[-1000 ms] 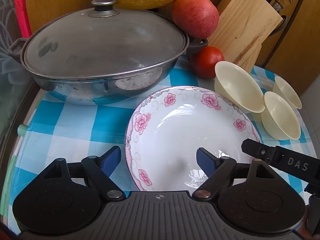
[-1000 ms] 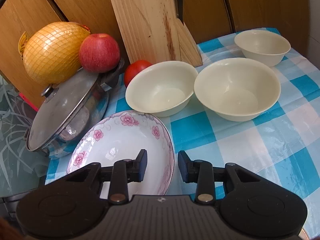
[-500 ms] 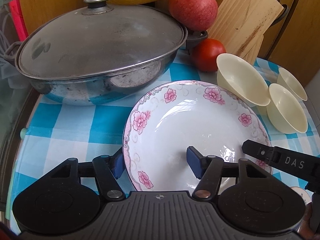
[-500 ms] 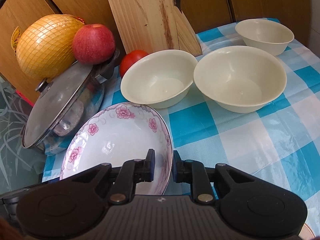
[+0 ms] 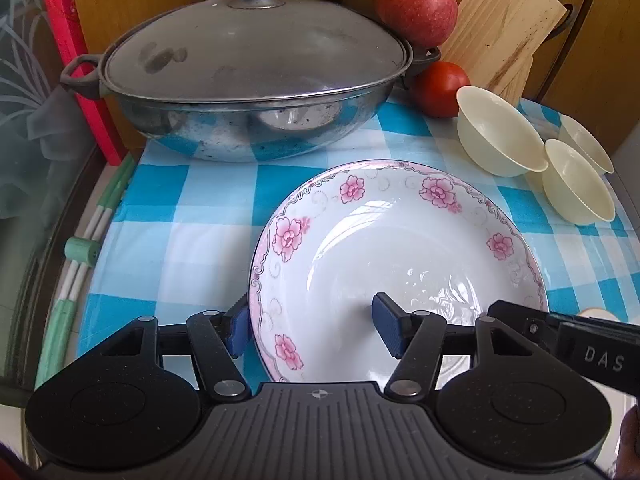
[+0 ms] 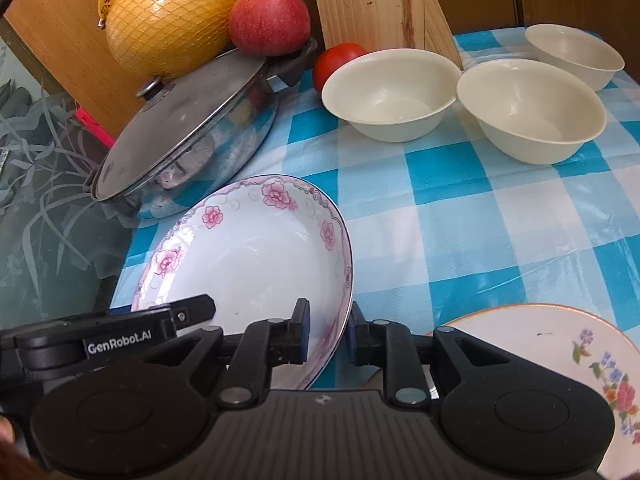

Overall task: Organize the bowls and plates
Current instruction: 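Lift the pink-rose deep plate with the left tool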

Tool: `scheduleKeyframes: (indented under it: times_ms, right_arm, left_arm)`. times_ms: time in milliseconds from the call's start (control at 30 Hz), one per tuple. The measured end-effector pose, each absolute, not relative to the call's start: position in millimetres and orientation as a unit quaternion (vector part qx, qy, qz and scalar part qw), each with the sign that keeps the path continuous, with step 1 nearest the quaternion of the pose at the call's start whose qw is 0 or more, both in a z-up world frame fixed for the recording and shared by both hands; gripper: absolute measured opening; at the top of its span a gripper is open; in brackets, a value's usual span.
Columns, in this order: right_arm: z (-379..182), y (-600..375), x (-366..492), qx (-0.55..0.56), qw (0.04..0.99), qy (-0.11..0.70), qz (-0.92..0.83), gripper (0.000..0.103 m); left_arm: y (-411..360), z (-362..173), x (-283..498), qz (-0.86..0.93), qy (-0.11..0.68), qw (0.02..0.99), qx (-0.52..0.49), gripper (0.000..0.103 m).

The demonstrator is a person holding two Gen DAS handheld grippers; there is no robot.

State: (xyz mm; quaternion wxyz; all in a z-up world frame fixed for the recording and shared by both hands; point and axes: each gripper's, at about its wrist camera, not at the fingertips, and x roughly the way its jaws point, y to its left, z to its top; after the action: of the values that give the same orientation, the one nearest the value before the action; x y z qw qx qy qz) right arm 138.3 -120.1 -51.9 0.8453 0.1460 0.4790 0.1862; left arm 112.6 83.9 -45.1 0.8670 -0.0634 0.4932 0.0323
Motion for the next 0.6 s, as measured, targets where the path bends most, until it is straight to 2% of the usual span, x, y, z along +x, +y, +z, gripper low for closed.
scheduleKeyframes:
  times_ms: [67, 167, 333, 533, 600]
  right_arm:
    - [-52.0, -121.0, 139.0, 0.153, 0.847, 0.476, 0.181, 0.022]
    - [-48.6, -123.7, 141.4, 0.159, 0.859, 0.455, 0.172, 0.025]
    - [-50.5, -124.8, 149.4, 0.162, 0.862, 0.451, 0.166, 0.027]
    - [-53.9, -112.3, 148.0, 0.13, 0.863, 0.455, 0.175, 0.027]
    - [-54.3, -112.1, 148.2, 0.127, 0.865, 0.454, 0.17, 0.023]
  left_arm:
    - [85.7, -44.8, 112.1, 0.035, 0.494, 0.866, -0.07, 0.071]
    - [83.8, -45.1, 114.9, 0.037, 0.493, 0.867, -0.065, 0.08]
    - [80.2, -49.6, 123.7, 0.041, 0.493, 0.867, -0.057, 0.083]
    - [76.2, -50.2, 125.3, 0.037, 0.49, 0.869, -0.053, 0.081]
    - [76.8, -50.2, 125.2, 0.038, 0.489, 0.87, -0.054, 0.08]
